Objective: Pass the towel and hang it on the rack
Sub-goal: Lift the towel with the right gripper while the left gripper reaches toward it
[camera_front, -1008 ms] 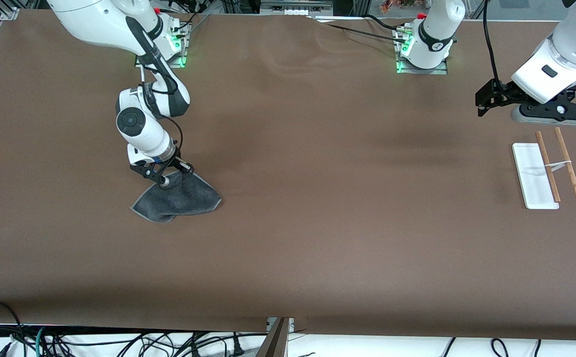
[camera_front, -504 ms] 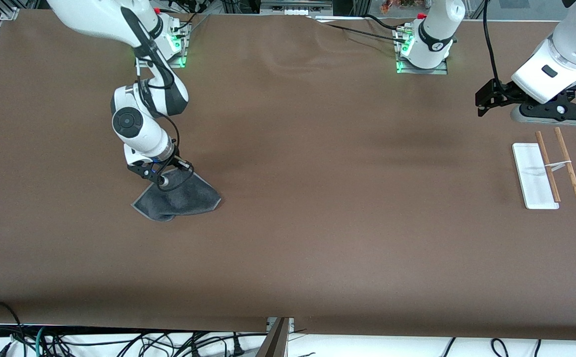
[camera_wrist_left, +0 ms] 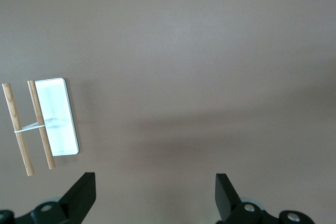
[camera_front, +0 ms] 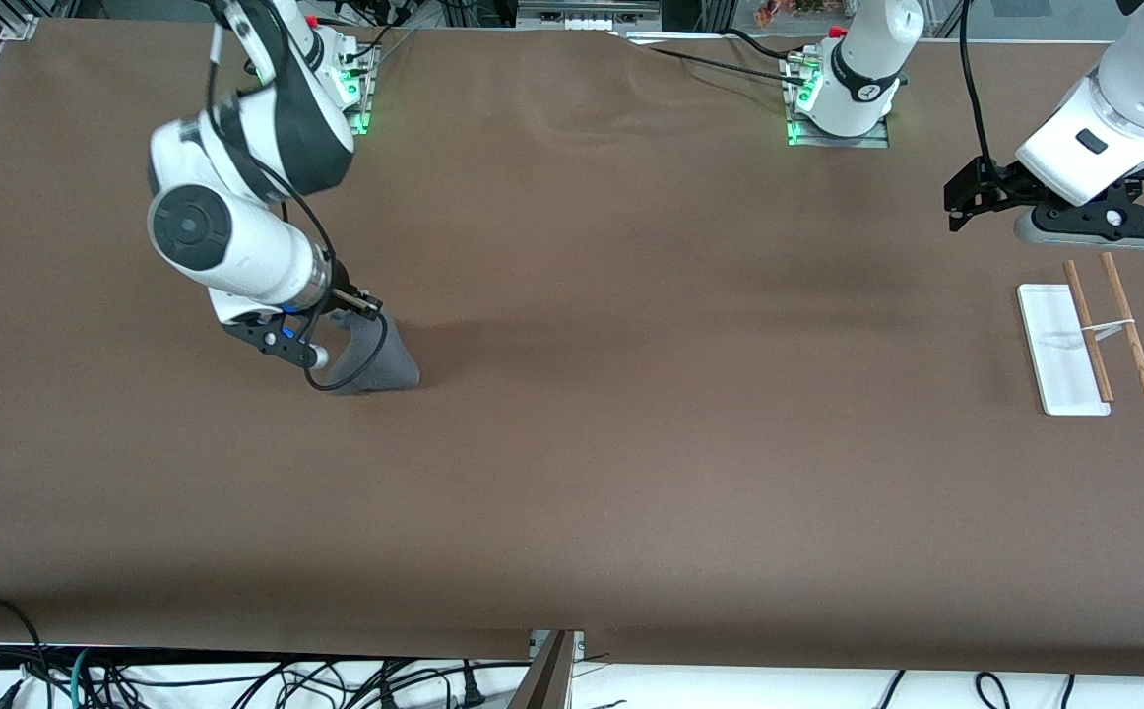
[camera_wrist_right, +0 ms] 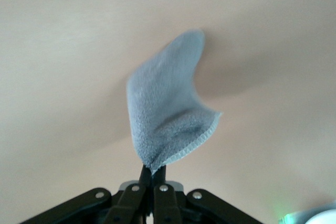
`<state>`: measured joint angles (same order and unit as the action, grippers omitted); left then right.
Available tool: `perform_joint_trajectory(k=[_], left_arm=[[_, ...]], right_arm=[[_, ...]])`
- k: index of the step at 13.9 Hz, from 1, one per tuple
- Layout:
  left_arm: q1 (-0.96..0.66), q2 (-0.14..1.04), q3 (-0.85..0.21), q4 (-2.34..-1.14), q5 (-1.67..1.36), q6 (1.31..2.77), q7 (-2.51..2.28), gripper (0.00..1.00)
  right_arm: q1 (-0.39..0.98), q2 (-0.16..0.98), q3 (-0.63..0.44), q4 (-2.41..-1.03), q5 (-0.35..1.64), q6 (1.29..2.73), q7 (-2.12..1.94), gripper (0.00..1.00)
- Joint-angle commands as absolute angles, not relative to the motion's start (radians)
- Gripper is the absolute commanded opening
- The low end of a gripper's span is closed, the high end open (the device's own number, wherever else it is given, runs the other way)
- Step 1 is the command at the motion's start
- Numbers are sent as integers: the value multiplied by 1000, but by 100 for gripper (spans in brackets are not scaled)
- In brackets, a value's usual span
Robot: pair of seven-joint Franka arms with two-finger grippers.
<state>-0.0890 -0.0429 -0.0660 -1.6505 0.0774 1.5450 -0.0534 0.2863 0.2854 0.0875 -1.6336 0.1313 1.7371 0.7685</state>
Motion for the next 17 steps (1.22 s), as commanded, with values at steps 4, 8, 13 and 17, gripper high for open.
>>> perform_joint_trajectory(k=[4,8,13,17], left_arm=[[-84,5,-66,-1621,61,1522,-38,100],[-87,38,-69,-1621,2,1532,-35,100],[-83,77,-66,-1631,-223,1537,157,100],[-25,86,-63,-1689,-415,1641,383,100]], right_arm=[[337,374,91,-1394,383,1604,983,0],[417,446,92,-1270,550,1653,1254,0],[550,489,91,-1207,652,1851,1560,0],[597,491,91,-1206,724,1982,1698,0]])
